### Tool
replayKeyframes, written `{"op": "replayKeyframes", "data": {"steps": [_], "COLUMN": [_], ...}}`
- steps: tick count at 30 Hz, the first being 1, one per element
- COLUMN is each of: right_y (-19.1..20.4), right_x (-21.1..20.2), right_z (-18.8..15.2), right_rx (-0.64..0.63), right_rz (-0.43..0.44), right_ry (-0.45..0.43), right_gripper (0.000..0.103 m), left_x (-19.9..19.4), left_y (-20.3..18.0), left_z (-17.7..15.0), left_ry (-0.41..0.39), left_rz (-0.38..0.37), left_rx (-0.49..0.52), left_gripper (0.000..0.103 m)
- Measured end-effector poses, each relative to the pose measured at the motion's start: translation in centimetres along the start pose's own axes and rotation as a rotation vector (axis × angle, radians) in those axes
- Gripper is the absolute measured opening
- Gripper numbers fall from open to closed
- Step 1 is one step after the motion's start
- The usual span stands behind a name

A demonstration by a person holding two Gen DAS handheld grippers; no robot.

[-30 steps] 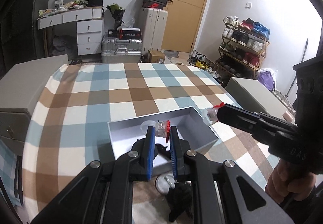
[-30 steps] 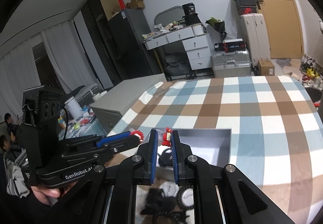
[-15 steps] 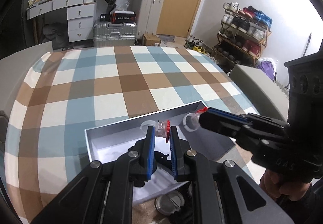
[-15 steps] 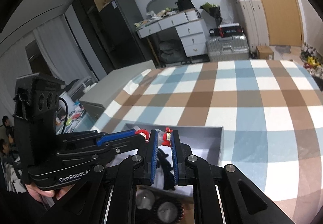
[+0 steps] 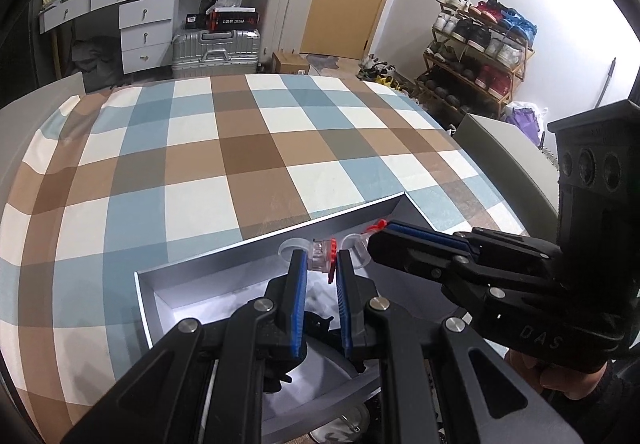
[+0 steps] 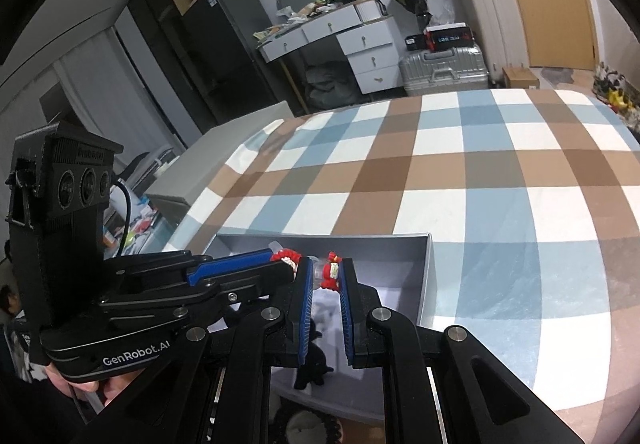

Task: Organize jewelry
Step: 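Lift the hair tie with the right gripper into the grey box and release, then withdraw the right gripper from the box back to the pile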

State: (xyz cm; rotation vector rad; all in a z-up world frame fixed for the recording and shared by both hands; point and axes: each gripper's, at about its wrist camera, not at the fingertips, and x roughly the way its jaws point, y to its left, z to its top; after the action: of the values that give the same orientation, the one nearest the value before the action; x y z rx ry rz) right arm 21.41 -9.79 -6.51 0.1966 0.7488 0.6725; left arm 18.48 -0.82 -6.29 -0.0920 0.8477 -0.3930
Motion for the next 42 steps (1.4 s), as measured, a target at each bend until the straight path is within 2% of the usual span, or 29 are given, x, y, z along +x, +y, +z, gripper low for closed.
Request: {"op": "replayKeyframes", "data": {"steps": [2, 3, 4, 5, 6, 12, 17, 21, 25, 31, 34, 36, 38, 42], "right_y": [0.2, 0.2, 0.2, 0.1, -0.1, 0.2, 1.2, 1.8, 2.6, 4.0, 4.6, 4.9, 5.2, 5.7], "right_x": [-0.2, -0.2, -0.2, -0.4, -0.7, -3.8, -6.4, -8.1, -9.8, -11.6, -12.0, -12.3, -12.6, -12.8], "right_z": [0.0, 0.1, 0.1, 0.1, 0.0, 0.0, -0.2, -0.4, -0.9, -1.7, -2.2, -2.7, -3.3, -4.3], "right_rx": [-0.003, -0.005, -0.007, -0.004, 0.005, 0.006, -0.018, -0.024, -0.05, -0.077, -0.089, -0.088, -0.087, -0.094], "right_rz": [0.007, 0.008, 0.007, 0.004, 0.006, 0.003, -0.02, -0.034, -0.07, -0.079, -0.089, -0.092, -0.093, -0.103], "right_ry": [-0.014, -0.015, -0.017, -0.024, -0.038, -0.116, -0.191, -0.232, -0.292, -0.331, -0.335, -0.333, -0.33, -0.32], "right_gripper": [0.016, 0.018, 0.028, 0.04, 0.042, 0.046, 0.071, 0.075, 0.092, 0.103, 0.103, 0.103, 0.103, 0.103], "left_x": [0.0, 0.0, 0.0, -0.2, -0.8, -3.8, -4.8, -5.8, -6.4, -7.3, -7.7, -7.8, -8.1, -8.3], "left_y": [-0.2, -0.2, -0.1, 0.0, 0.2, 0.9, 0.7, 0.5, 0.1, -0.2, -0.5, -0.6, -0.8, -0.8], "left_z": [0.0, 0.0, 0.1, 0.0, 0.0, -0.3, -0.4, -0.6, -0.9, -1.8, -2.4, -2.8, -3.5, -4.6], "left_ry": [0.004, -0.001, -0.004, -0.009, -0.024, -0.117, -0.16, -0.204, -0.225, -0.245, -0.247, -0.245, -0.25, -0.247], "left_rz": [-0.013, -0.004, 0.01, 0.02, 0.018, 0.009, 0.05, 0.075, 0.074, 0.083, 0.083, 0.082, 0.084, 0.085], "left_rx": [0.028, 0.037, 0.038, 0.036, 0.029, 0.003, -0.009, -0.022, -0.006, -0.011, -0.008, -0.008, -0.012, -0.026], "left_gripper": [0.012, 0.017, 0.023, 0.034, 0.041, 0.05, 0.057, 0.063, 0.063, 0.069, 0.071, 0.079, 0.083, 0.083]}}
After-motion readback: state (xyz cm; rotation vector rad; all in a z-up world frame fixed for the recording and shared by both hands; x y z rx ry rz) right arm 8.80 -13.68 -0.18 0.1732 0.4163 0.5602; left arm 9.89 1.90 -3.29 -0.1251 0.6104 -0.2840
